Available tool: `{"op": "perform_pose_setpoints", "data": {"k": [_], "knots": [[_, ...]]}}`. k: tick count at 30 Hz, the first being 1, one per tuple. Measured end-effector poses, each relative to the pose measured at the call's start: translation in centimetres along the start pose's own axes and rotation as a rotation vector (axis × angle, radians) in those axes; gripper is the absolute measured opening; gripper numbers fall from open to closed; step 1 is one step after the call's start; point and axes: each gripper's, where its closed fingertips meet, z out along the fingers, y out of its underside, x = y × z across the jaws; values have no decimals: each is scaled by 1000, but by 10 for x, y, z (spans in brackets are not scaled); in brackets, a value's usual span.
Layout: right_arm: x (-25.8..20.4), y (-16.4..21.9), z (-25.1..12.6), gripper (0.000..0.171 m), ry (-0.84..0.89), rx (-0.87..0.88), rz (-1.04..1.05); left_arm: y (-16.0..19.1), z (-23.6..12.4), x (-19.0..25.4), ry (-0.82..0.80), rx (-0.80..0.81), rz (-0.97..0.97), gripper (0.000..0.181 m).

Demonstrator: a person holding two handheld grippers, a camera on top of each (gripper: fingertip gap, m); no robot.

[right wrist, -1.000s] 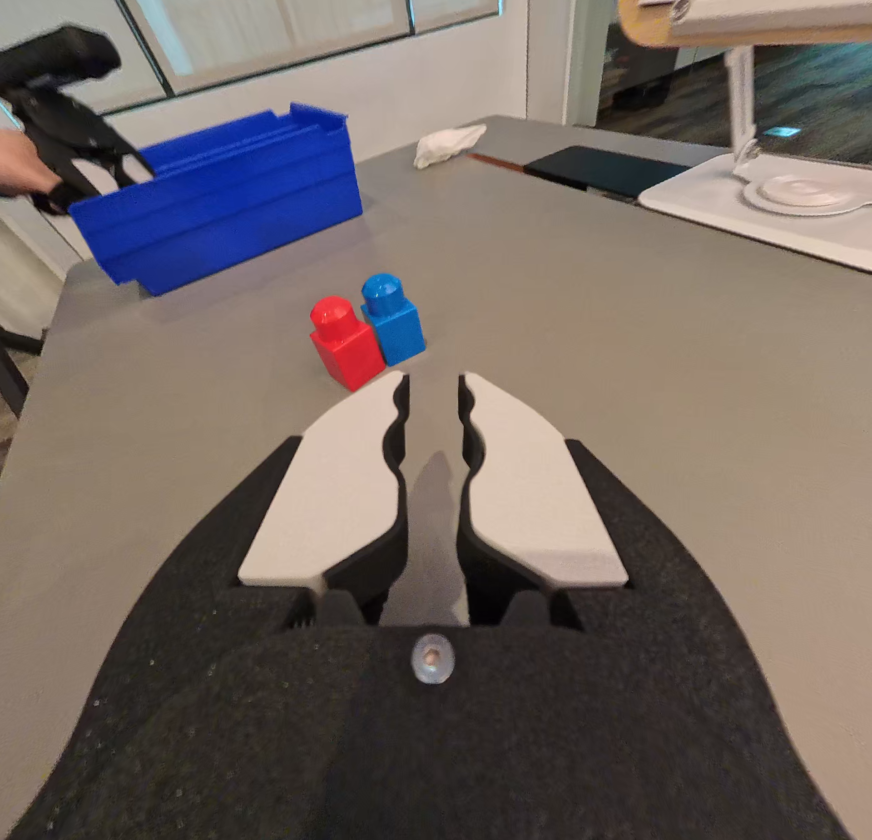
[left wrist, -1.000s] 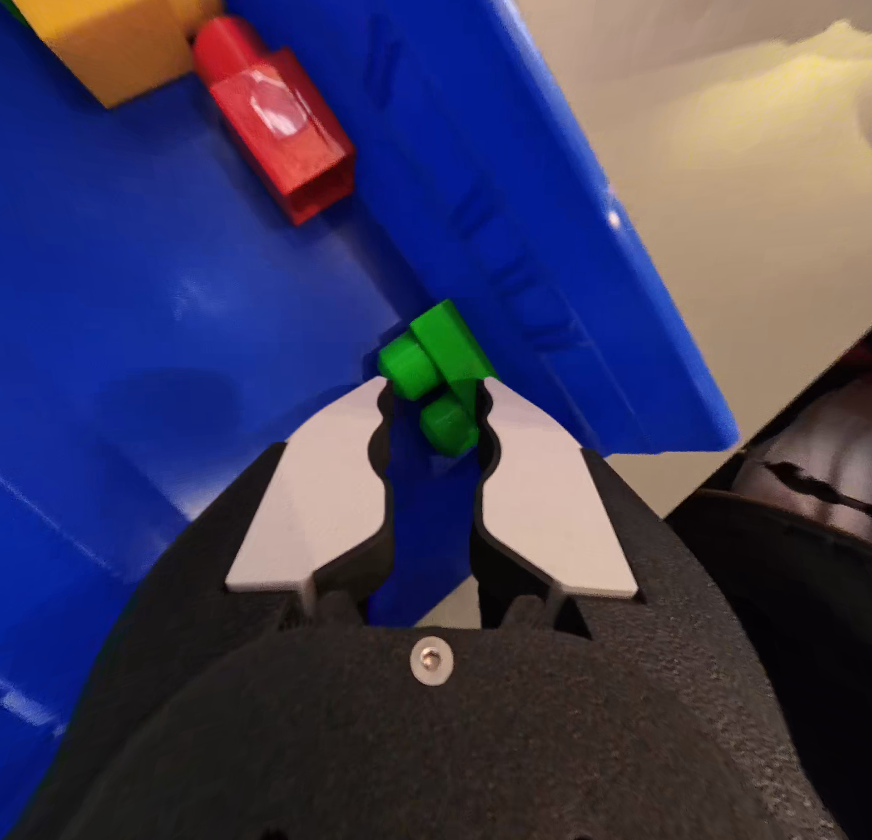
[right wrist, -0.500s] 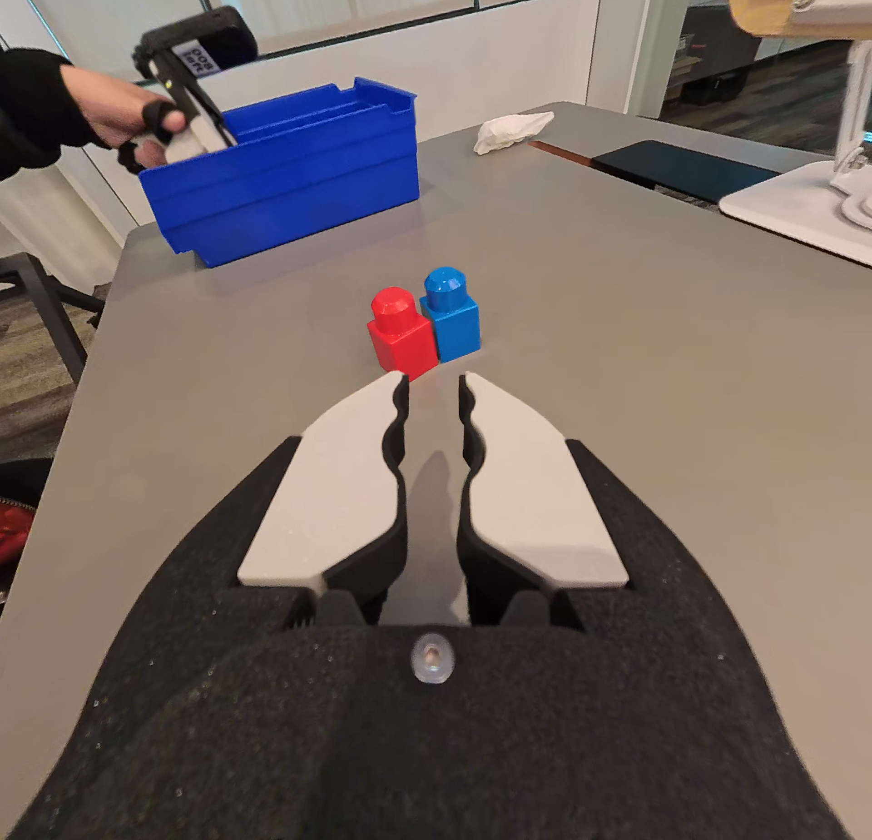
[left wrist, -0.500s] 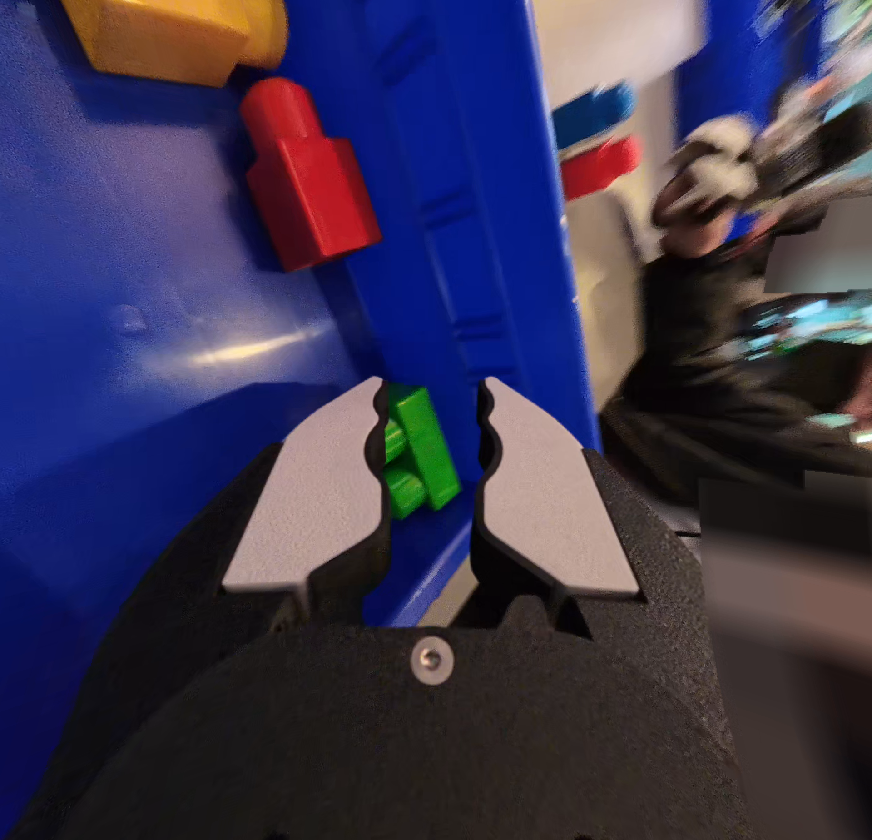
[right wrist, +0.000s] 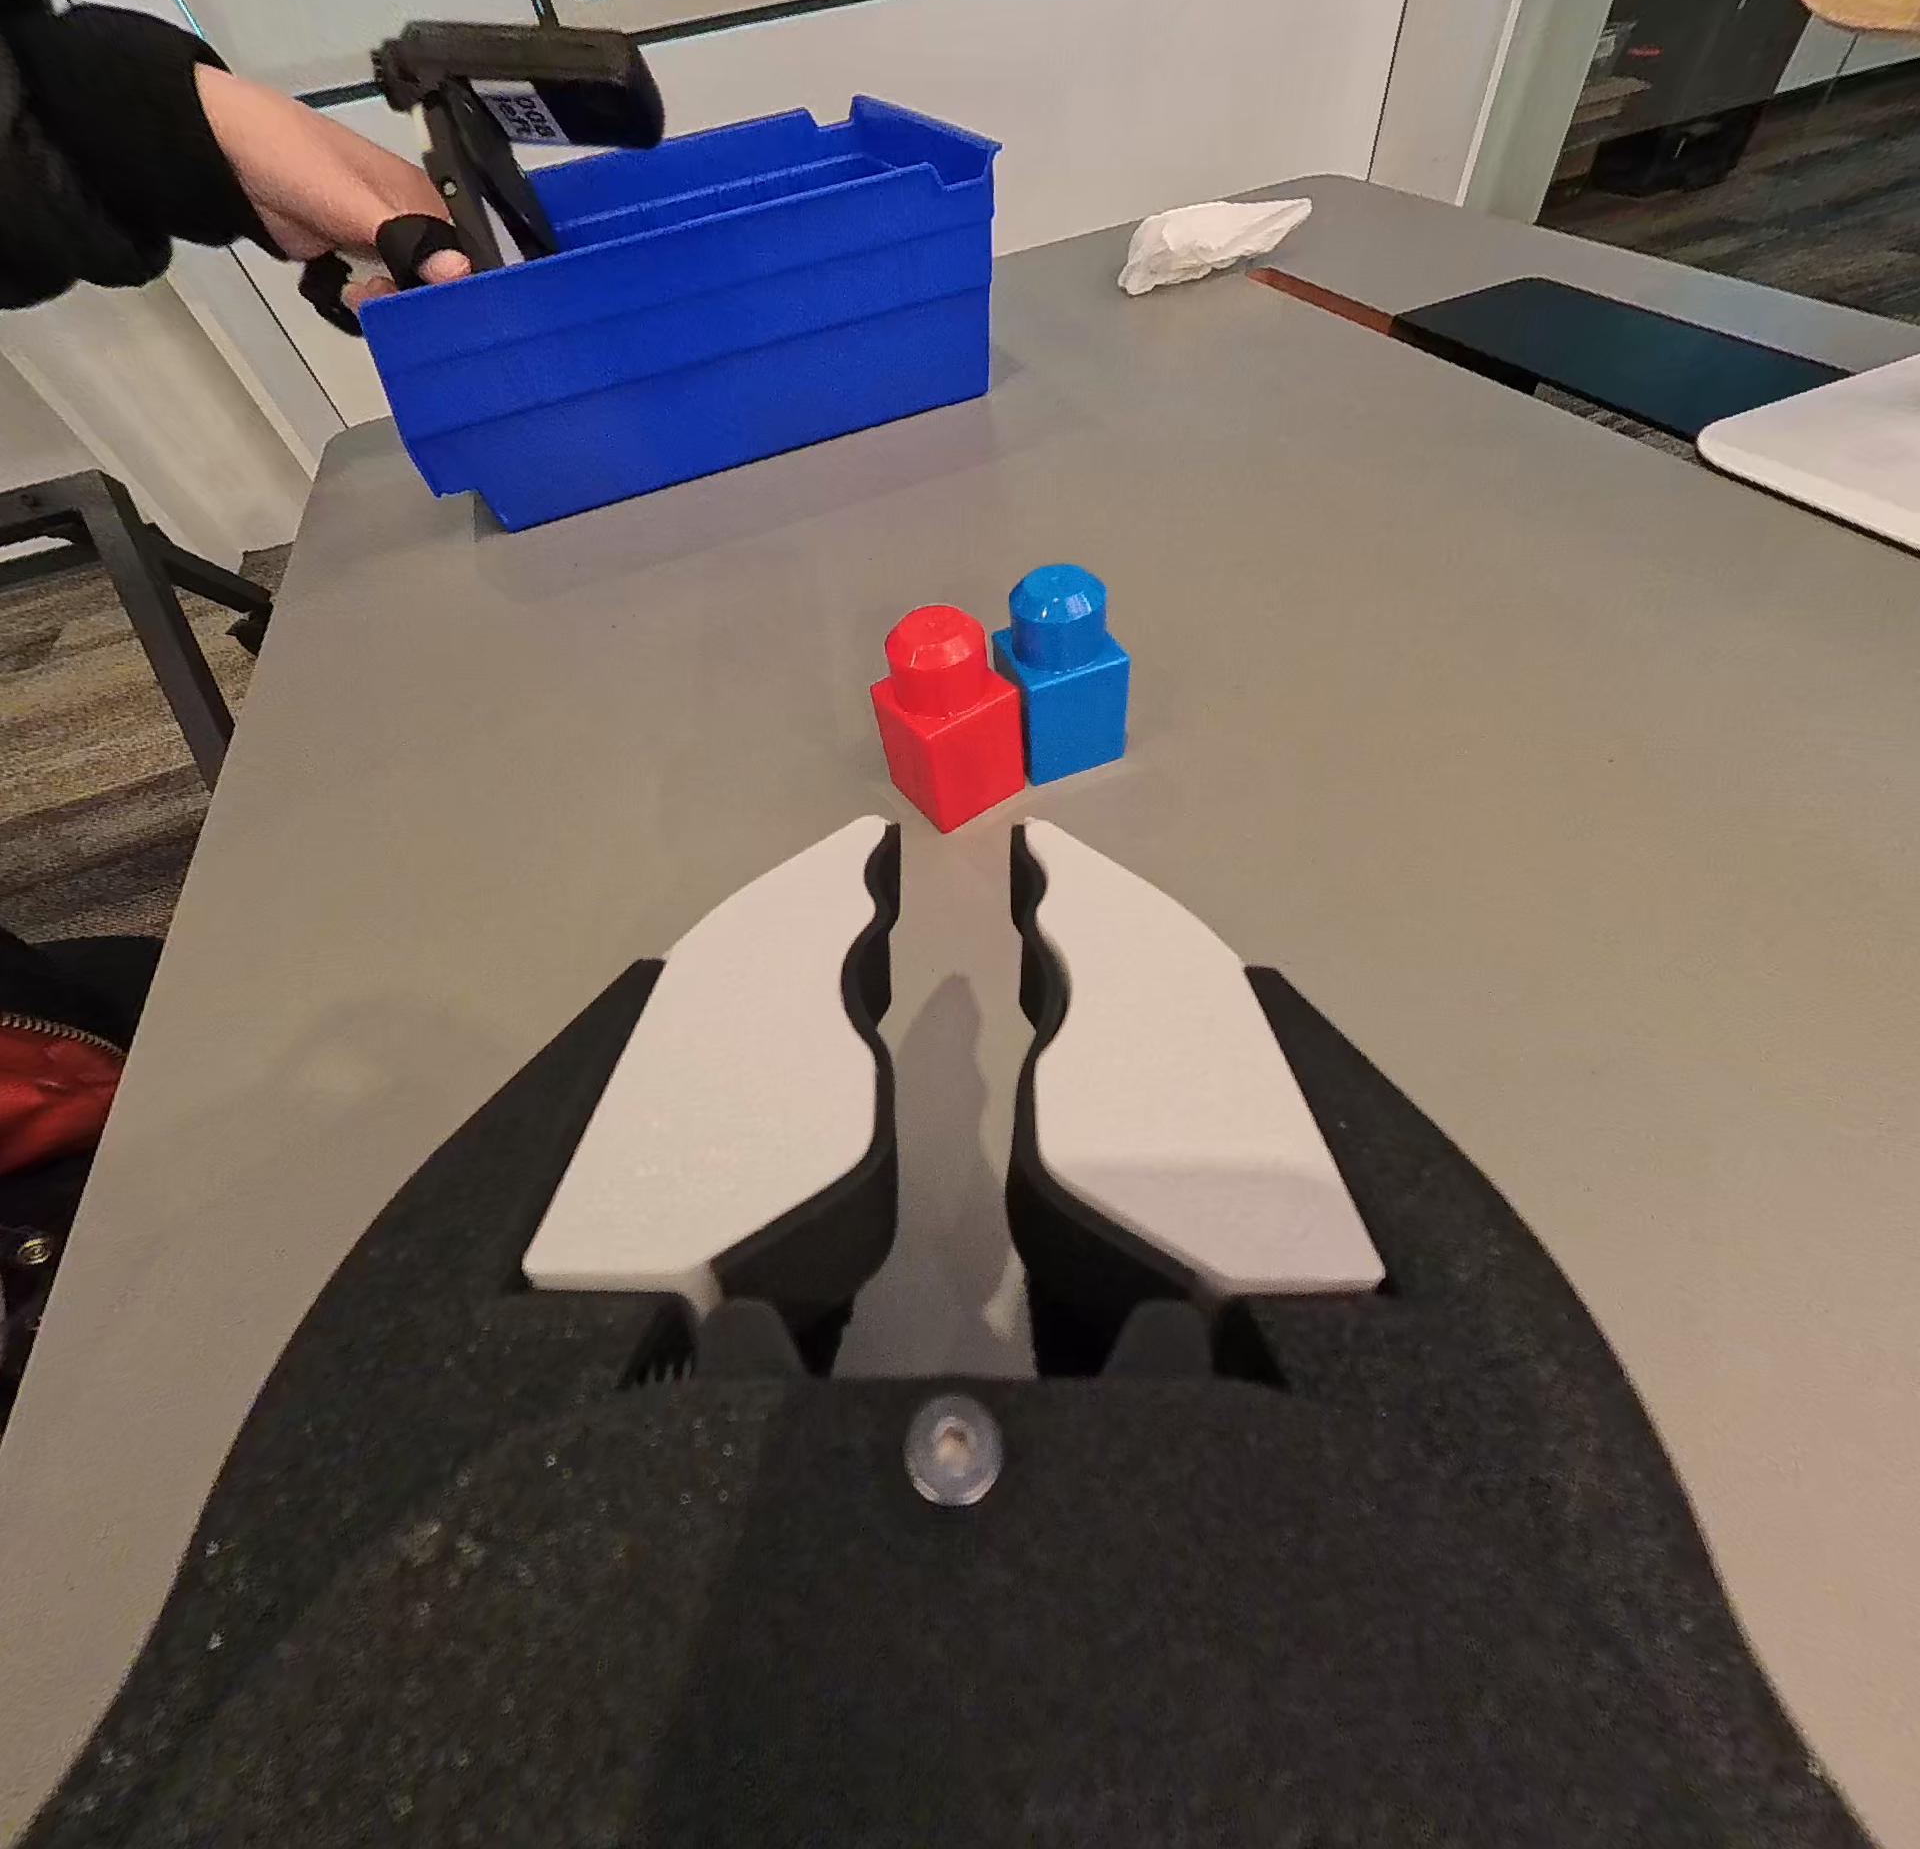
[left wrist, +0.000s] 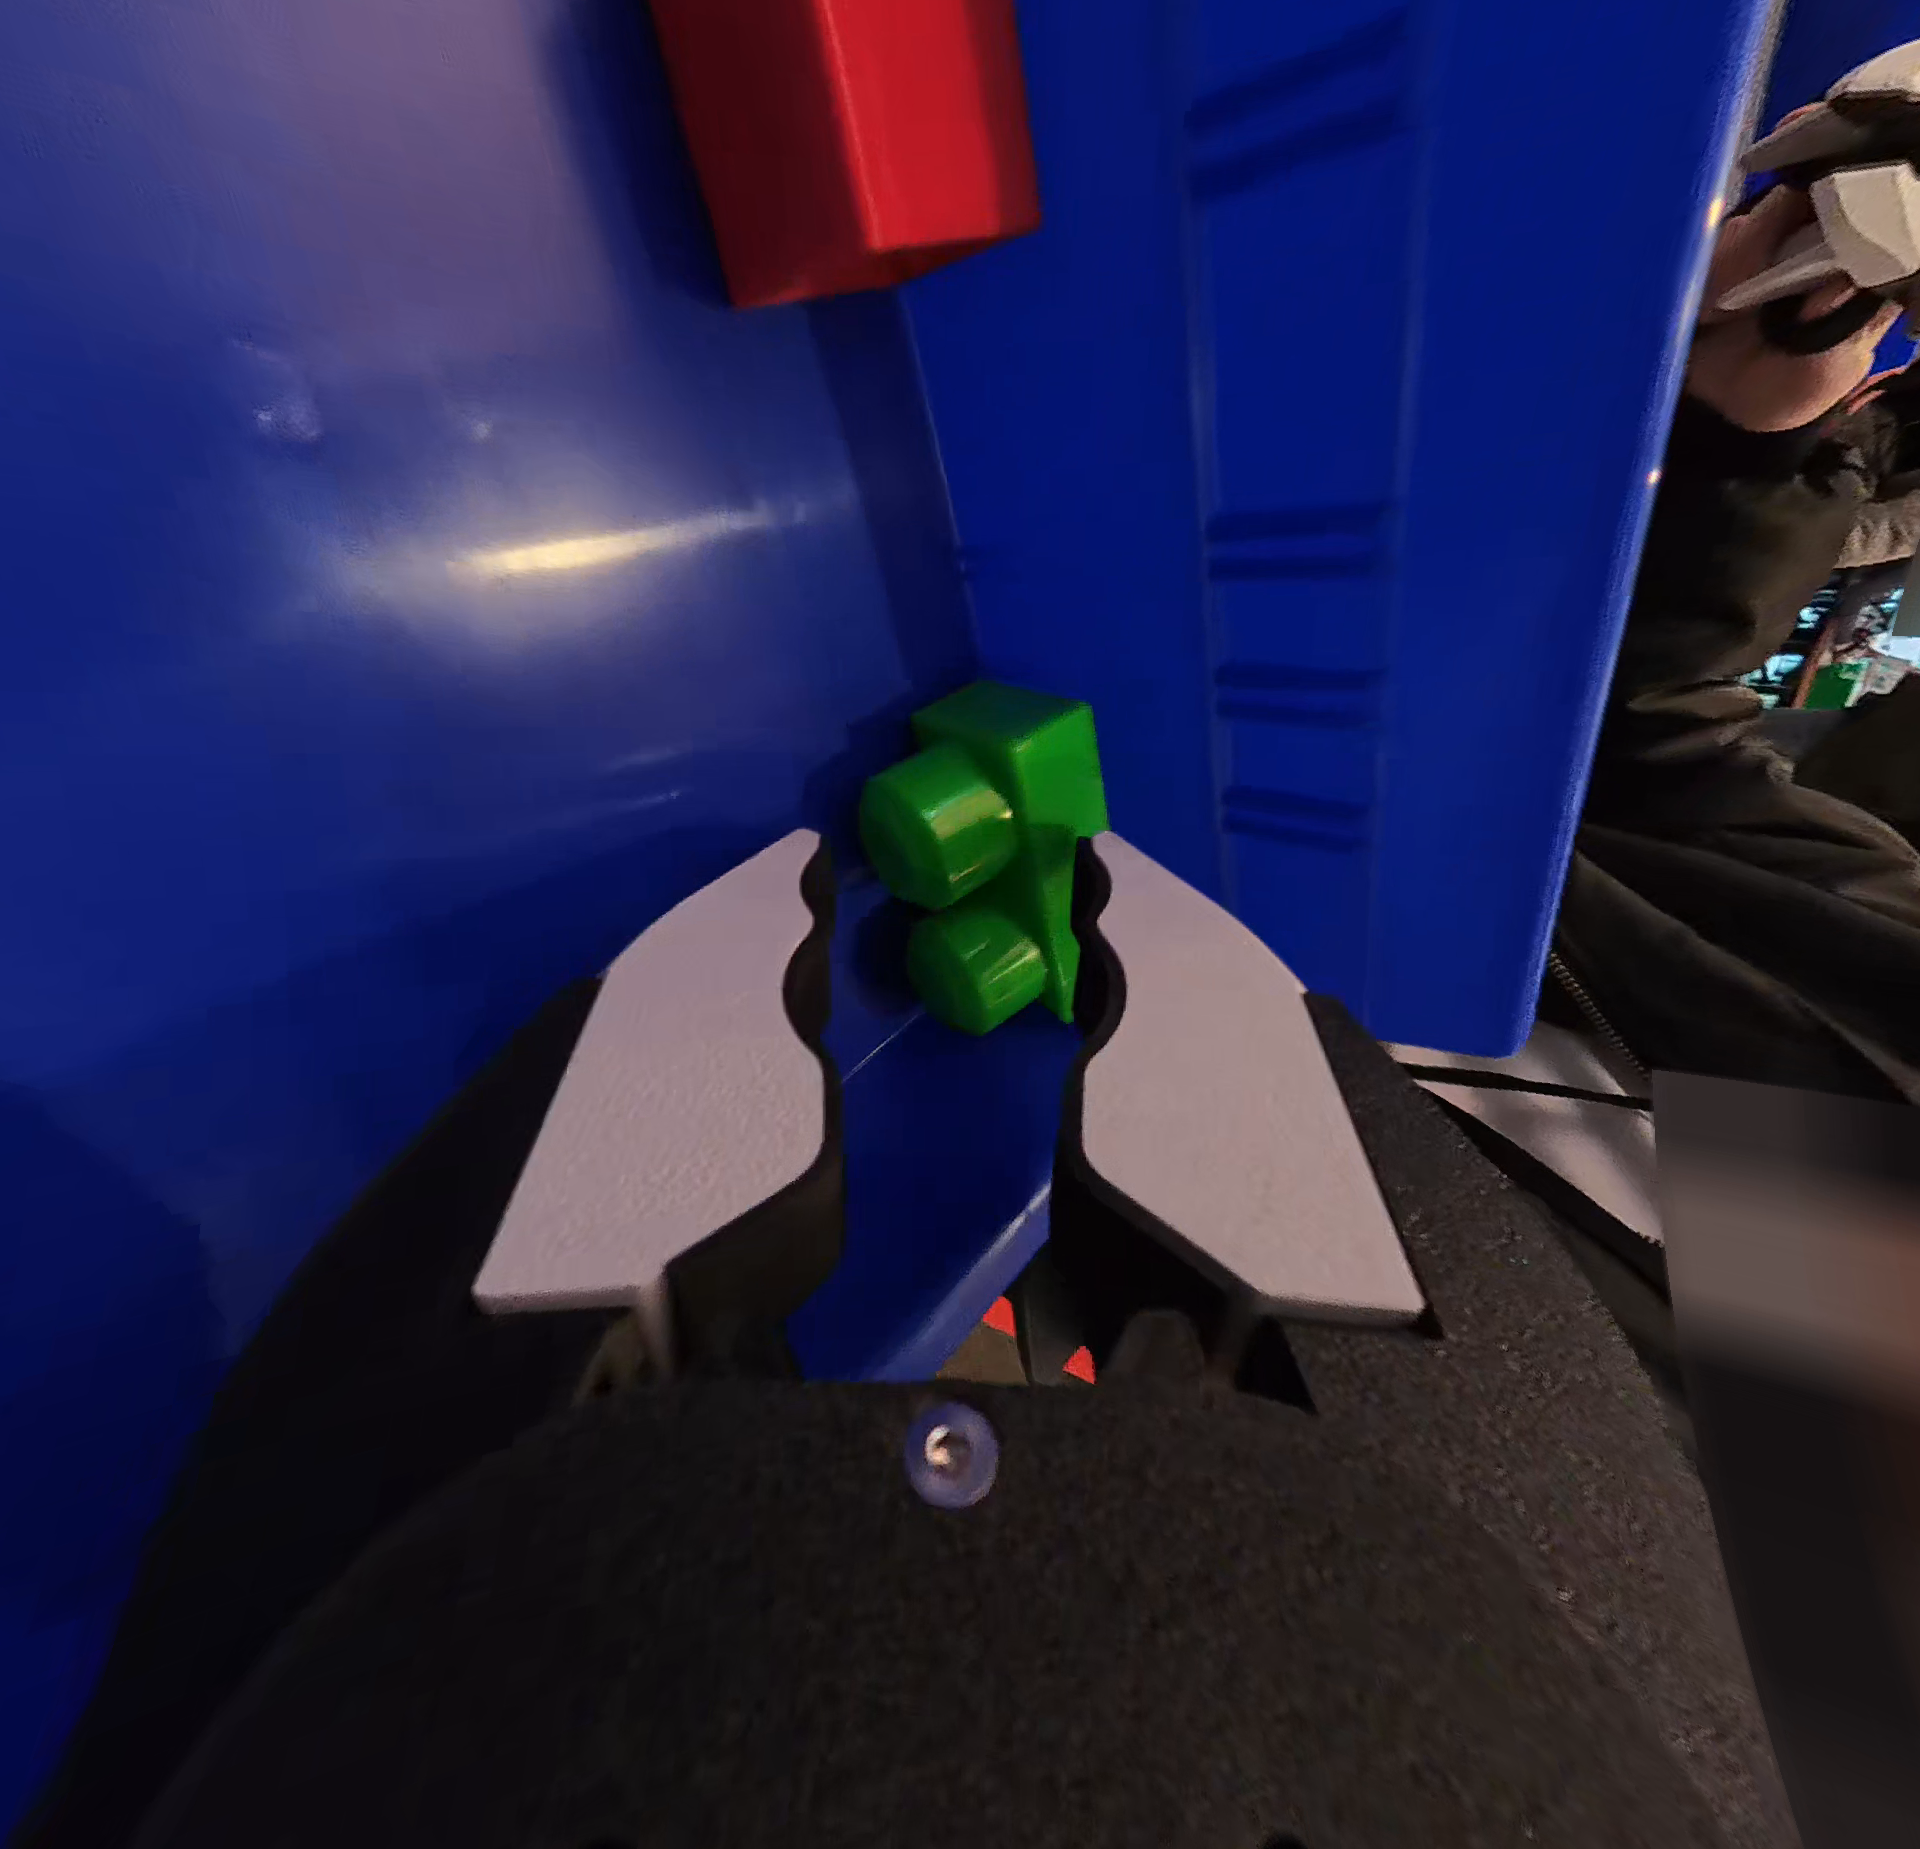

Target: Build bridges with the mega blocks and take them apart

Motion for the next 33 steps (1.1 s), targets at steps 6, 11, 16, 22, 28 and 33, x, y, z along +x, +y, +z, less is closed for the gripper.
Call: {"op": "perform_pose_setpoints", "data": {"k": [6,11,16,22,28,33], "knots": [[-2,2,2,19,-7,-14,-8,-4,8,8,58,23,-3,41],[-4,-1,1,19,-13,-5,-8,-2,5,10,32,35,56,37],[-5,-2,1,19,-14,-1,-13,-4,0,16,42,77,89,34],[-5,-2,1,19,-14,0,-17,-7,-7,29,37,127,138,34],[-7,-2,1,20,-19,1,-17,-12,-18,23,-63,155,189,34],[-7,-2,3,20,-27,0,-12,-27,-50,45,-142,246,317,27]]}}
